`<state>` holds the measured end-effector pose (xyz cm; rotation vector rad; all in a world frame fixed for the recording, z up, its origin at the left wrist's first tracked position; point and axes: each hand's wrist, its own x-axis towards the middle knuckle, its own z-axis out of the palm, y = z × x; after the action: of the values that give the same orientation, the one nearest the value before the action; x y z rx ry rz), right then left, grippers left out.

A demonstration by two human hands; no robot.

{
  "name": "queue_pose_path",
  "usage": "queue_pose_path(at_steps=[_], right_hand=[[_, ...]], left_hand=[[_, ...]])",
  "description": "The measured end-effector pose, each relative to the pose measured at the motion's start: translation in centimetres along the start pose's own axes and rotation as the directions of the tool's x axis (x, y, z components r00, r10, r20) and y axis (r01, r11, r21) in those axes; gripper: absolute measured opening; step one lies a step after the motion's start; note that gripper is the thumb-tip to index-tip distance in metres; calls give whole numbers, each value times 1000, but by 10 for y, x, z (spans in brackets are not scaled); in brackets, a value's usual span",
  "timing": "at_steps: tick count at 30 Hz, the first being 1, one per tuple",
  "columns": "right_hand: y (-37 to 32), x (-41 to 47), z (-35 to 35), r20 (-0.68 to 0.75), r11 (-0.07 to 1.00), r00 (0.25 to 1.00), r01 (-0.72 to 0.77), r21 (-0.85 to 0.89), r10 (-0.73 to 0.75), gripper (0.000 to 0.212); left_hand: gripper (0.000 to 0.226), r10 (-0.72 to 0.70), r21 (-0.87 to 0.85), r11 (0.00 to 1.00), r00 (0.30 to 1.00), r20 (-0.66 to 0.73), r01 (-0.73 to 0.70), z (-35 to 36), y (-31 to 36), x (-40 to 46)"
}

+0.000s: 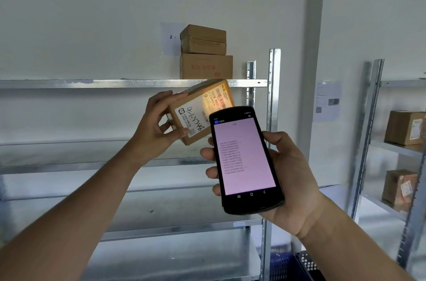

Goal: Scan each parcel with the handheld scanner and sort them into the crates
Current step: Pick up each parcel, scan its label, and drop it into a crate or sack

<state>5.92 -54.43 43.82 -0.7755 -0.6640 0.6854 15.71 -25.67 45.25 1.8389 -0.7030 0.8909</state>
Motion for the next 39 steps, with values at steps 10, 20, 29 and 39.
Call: queue_pose_path(at_steps=[10, 20, 29, 39], right_hand=[[1, -3, -4, -61, 997, 996, -71, -11, 70, 68], [7, 4, -17, -10, 991, 991, -131, -14, 131, 66], [12, 15, -25, -40, 988, 989, -146, -55, 144, 66], [21, 51, -27, -97, 991, 992, 73, -112, -84, 67]], left_hand=[[85, -23, 44, 999, 1000, -16, 24, 4, 3, 4], [86, -19, 87, 996, 1000, -12, 20, 5, -10, 6], [85, -10, 64, 998, 997, -79, 15, 2, -23, 3], [80, -191, -35, 982, 950, -245, 188, -7, -33, -7]])
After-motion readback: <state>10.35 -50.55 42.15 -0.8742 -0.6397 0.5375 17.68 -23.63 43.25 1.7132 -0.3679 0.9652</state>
